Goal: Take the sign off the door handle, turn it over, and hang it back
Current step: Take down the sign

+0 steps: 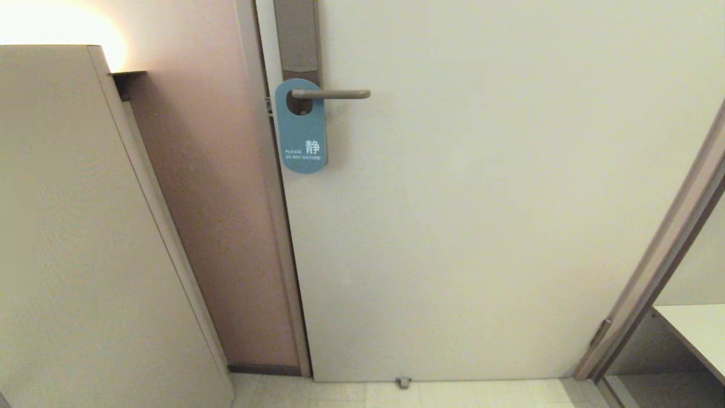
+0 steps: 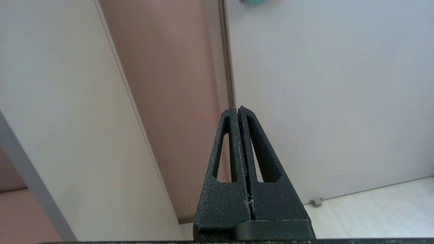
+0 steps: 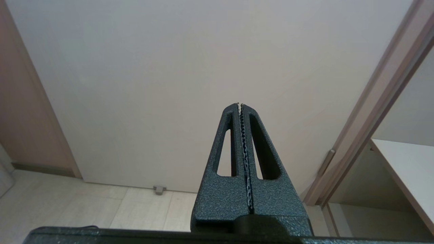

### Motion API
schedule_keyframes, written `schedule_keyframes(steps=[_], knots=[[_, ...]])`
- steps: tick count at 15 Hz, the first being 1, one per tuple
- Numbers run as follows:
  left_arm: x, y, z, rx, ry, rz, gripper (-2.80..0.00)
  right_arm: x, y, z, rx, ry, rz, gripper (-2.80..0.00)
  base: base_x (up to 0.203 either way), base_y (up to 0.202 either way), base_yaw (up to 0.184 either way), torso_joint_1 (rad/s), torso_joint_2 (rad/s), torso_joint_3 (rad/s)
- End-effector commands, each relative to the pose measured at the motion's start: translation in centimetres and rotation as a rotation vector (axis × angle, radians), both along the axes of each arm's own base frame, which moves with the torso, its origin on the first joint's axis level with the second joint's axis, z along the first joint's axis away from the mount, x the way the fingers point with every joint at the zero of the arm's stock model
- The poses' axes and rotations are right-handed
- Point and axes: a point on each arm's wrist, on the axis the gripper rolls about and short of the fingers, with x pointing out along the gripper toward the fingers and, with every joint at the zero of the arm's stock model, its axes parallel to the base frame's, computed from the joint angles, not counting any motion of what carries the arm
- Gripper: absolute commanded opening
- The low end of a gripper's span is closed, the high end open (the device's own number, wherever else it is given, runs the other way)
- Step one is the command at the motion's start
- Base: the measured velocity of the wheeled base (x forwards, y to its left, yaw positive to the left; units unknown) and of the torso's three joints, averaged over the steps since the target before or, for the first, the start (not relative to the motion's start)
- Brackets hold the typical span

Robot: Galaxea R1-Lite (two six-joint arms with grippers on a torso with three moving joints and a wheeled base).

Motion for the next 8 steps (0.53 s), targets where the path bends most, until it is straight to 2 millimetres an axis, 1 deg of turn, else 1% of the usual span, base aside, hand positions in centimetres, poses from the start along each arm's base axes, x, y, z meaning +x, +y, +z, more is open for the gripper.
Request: schedule_keyframes(steps=[1, 4, 6, 8], knots=[[1.2, 0.0, 1.9, -0.002, 0.063, -0.022, -2.8, 0.0, 0.0, 0.0, -0.001, 0.001, 0.0, -2.8, 0.0, 0.0, 0.0, 0.0, 0.0, 0.0], [3.1, 0.0, 4.8, -0.041, 0.111, -0.148, -2.8, 0.0, 0.0, 0.0, -0.001, 0.001, 0.0, -2.8, 0.0, 0.0, 0.0, 0.0, 0.0, 0.0], [5.0, -0.5, 6.3, -0.075, 0.147, -0.188, -2.8, 0.0, 0.0, 0.0, -0.001, 0.001, 0.0, -2.8, 0.0, 0.0, 0.0, 0.0, 0.0, 0.0], [7.2, -1.0, 7.3, -0.089, 0.165, -0.197, -2.8, 0.0, 0.0, 0.0, -0.001, 0.001, 0.0, -2.8, 0.0, 0.0, 0.0, 0.0, 0.0, 0.0]])
